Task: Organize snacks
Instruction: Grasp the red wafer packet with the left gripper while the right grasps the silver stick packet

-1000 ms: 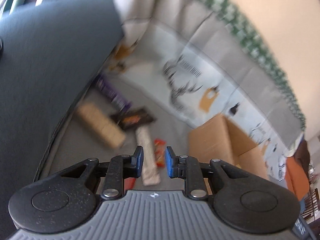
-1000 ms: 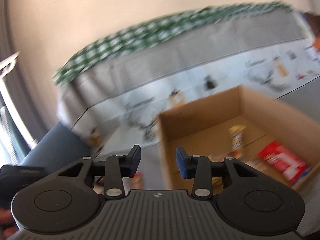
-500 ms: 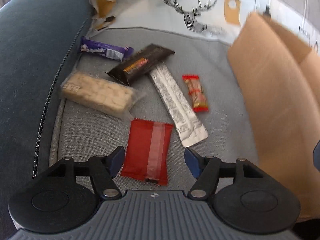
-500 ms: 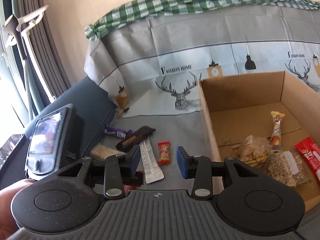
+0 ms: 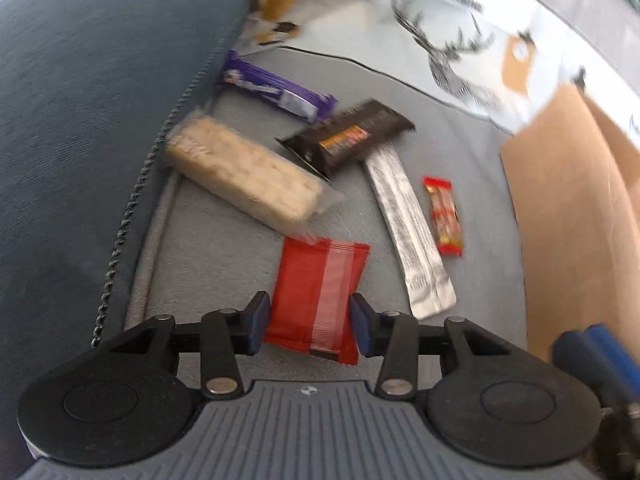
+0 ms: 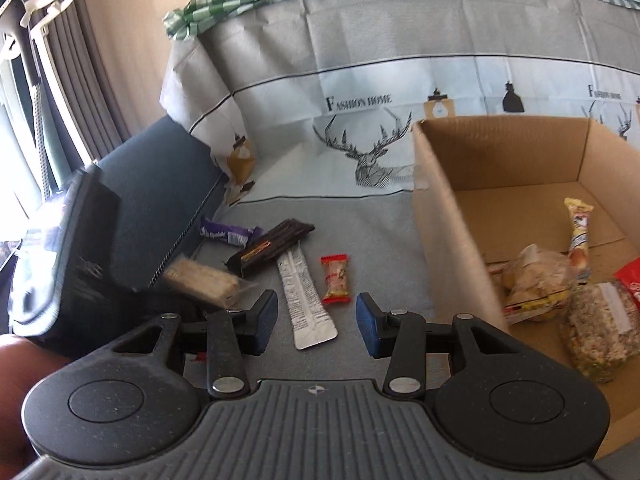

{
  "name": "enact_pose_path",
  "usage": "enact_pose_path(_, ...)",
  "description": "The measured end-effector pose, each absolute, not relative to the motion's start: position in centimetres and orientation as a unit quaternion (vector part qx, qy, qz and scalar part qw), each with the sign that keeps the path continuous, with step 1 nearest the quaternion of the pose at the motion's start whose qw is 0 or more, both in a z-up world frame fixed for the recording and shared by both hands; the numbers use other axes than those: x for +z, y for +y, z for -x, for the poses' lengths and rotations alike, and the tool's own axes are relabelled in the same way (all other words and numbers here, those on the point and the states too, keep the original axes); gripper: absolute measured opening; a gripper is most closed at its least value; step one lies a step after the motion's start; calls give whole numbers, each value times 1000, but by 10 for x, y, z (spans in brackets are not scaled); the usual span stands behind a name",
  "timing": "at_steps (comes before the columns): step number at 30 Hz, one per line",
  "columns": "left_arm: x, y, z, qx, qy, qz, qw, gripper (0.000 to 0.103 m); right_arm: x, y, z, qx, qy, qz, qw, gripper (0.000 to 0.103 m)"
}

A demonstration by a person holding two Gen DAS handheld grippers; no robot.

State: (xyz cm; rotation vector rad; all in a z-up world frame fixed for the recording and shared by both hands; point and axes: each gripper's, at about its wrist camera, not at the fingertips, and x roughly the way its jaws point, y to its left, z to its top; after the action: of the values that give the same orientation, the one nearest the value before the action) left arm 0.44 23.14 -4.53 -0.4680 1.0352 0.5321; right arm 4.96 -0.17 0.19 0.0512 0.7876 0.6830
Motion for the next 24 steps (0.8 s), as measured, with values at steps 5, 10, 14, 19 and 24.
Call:
enact_pose_path(5, -44, 248, 3, 274, 472, 259, 797, 47, -14, 20, -58, 325, 386, -4, 863, 45)
enact_pose_path(10, -46, 255, 5, 293, 469, 265, 790, 47, -38, 43, -71, 314, 410, 13, 857, 45)
enact_pose_path(14, -48, 258, 6, 294, 472, 273, 785, 47, -60, 63, -83, 310, 435, 27, 845, 56)
enact_pose_path(19, -51, 259, 5, 291, 476, 270, 785, 47, -81, 81, -95, 296, 451, 39, 841, 64)
enact_pose_path(24, -51, 263, 8, 294, 473, 278, 783, 47, -89, 93, -91, 298, 429, 80, 849, 53)
